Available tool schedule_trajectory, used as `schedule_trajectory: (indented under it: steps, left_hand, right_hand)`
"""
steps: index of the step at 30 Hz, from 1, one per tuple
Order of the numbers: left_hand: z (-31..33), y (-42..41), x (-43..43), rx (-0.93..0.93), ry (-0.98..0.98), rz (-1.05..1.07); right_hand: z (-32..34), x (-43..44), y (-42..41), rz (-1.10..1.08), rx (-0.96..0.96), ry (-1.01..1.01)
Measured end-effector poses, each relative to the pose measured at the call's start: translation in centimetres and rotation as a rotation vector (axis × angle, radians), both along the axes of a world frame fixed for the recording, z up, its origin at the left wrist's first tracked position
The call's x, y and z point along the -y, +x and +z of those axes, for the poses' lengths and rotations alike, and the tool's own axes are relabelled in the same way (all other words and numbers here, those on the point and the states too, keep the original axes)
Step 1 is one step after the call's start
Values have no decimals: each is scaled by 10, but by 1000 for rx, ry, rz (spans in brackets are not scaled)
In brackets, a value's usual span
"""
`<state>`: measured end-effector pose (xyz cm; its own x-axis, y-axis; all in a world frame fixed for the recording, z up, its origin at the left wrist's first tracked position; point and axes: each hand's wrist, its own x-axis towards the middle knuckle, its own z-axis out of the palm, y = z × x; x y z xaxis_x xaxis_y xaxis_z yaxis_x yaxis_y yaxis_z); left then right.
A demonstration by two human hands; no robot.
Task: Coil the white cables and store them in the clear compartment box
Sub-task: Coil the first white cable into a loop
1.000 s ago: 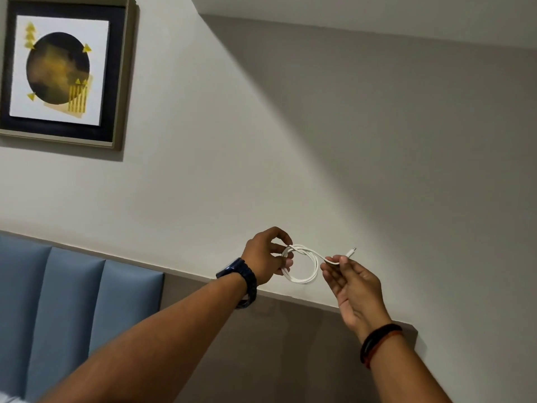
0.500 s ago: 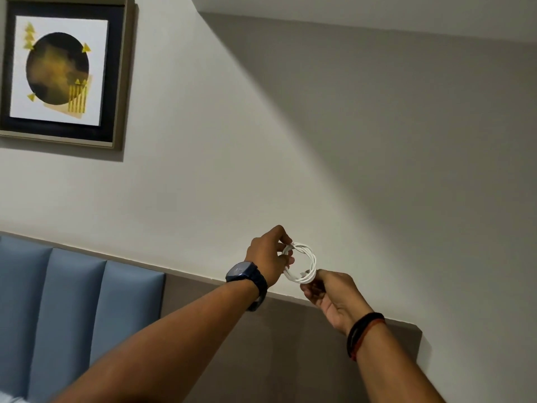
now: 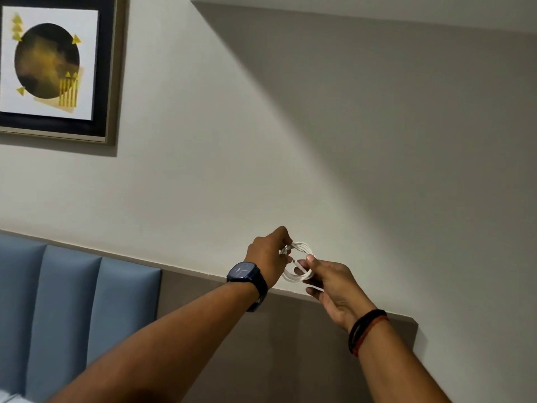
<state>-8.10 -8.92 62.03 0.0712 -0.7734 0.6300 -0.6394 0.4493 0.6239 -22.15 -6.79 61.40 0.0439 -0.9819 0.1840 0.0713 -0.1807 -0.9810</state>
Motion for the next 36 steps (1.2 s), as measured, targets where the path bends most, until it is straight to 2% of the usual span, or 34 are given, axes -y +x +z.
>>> schedule_trajectory:
  steps: [7, 12, 19, 24, 26, 28, 32, 36]
  left_hand:
    - [2, -4, 0, -35, -13, -83]
    - [5, -2, 4, -29, -39, -43]
    - [2, 11, 12, -58, -8, -12]
    - [7, 25, 12, -196, 62, -99]
    - [7, 26, 10, -238, 87, -151]
    - [5, 24, 8, -286, 116, -188]
    - [2, 18, 6, -394, 176, -247]
    - [2, 10, 3, -474, 197, -287]
  right_hand:
    - [1, 2, -7, 82, 58, 44]
    - [-7, 4, -10, -23, -72, -155]
    - [-16, 8, -19, -173, -224, -230]
    - [-20, 6, -33, 59, -94, -191]
    - [-23, 7, -37, 77, -99, -145]
    - [-26, 9, -39, 17, -192, -155]
    - [-26, 15, -39, -159, -394, -334]
    - [-28, 21, -33, -295, -351, -337]
